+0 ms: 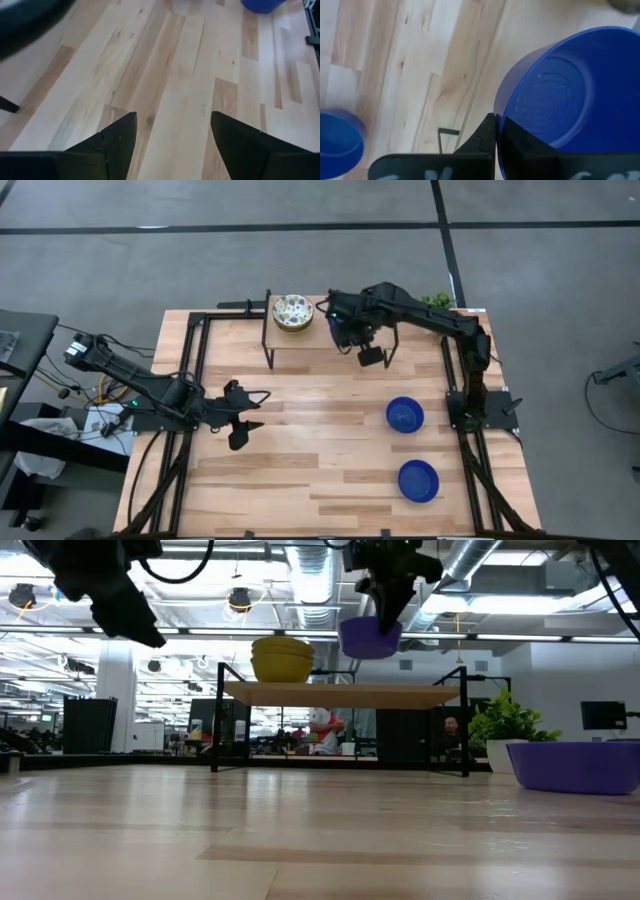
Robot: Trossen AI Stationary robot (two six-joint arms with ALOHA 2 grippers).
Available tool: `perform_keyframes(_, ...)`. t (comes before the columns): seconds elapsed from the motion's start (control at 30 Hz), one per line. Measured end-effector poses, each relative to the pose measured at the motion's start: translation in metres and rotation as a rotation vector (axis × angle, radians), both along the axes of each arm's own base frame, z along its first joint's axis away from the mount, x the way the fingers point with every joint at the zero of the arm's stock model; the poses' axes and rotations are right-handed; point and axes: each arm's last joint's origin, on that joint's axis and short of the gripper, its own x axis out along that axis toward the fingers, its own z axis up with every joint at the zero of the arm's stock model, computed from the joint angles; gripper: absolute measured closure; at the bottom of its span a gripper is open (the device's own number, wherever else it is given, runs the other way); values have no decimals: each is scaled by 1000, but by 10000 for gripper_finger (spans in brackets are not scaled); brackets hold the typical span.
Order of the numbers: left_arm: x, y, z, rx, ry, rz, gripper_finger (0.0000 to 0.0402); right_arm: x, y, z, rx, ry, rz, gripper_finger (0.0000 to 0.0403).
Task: Pick & Place Mini bowls
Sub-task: Put the top left blue bowl on the shelf
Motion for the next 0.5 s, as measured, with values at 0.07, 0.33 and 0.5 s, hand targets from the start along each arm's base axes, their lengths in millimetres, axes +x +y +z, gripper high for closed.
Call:
perform_keyframes(0.07, 1, 0, -5, -2, -4, 0, 149, -2, -7, -1, 7, 0, -24, 403)
perform_keyframes(0.33, 1, -1, -17, -3, -5, 1, 149, -5, -21, -5, 50, -7, -55, 403)
perform_keyframes(0.5, 2, -1, -21, -6, -10, 1, 149, -6, -27, -4, 53, -24, -78, 403)
